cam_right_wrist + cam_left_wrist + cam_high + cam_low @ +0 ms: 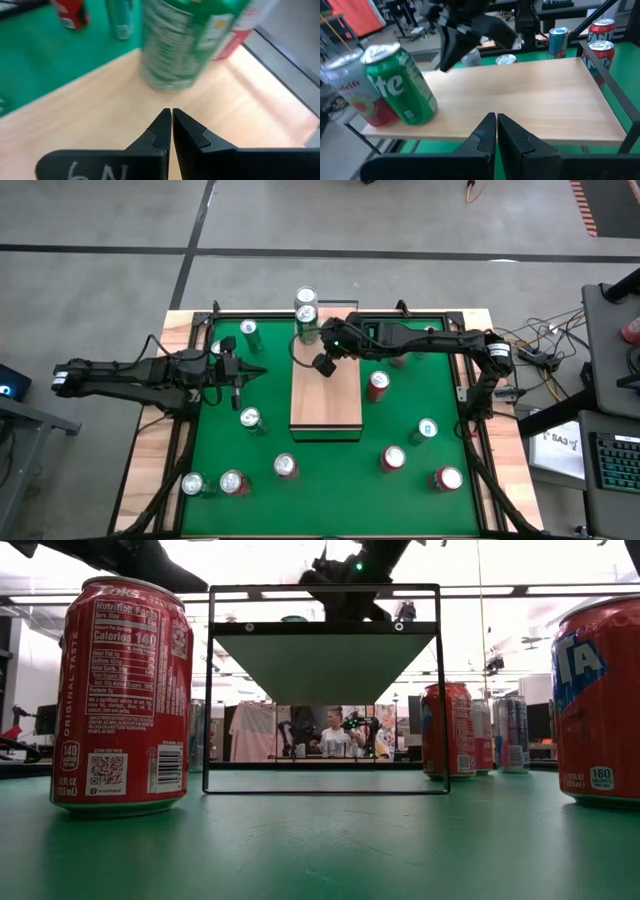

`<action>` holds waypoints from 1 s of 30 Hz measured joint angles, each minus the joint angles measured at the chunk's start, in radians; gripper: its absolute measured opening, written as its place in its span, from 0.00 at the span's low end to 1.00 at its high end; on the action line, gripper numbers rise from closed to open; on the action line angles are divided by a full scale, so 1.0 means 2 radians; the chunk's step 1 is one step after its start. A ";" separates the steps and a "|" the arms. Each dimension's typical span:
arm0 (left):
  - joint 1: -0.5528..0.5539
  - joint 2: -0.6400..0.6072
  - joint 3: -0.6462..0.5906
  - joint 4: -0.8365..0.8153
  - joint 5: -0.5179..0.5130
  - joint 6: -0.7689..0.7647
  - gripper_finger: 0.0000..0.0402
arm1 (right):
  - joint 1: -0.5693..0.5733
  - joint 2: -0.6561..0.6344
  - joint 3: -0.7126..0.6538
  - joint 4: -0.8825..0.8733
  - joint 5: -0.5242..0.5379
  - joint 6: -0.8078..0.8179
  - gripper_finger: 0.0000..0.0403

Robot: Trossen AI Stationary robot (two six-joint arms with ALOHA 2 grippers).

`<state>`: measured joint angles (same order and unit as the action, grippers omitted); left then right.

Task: Place canned beverage on shelf
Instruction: Put the green can on the shelf

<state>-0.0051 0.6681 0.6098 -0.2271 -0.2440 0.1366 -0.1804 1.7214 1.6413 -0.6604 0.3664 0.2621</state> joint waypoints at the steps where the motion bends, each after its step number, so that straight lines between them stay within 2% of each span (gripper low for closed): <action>1: 0.000 0.000 0.000 -0.001 0.000 -0.006 0.00 | -0.005 0.000 0.000 0.002 0.000 -0.006 0.02; 11: 0.000 0.000 0.000 -0.016 0.000 -0.088 0.00 | -0.034 0.000 -0.012 0.068 -0.003 -0.038 0.02; 20: 0.000 0.000 -0.002 -0.014 0.000 -0.090 0.00 | -0.035 0.014 -0.016 0.101 -0.004 -0.049 0.02; 30: 0.000 0.000 -0.002 -0.014 -0.004 -0.081 0.00 | -0.034 0.015 -0.016 0.096 -0.004 -0.039 0.02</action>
<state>-0.0051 0.6678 0.6063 -0.2546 -0.2520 -0.0255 -0.2493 1.7512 1.6093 -0.4677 0.3592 0.1837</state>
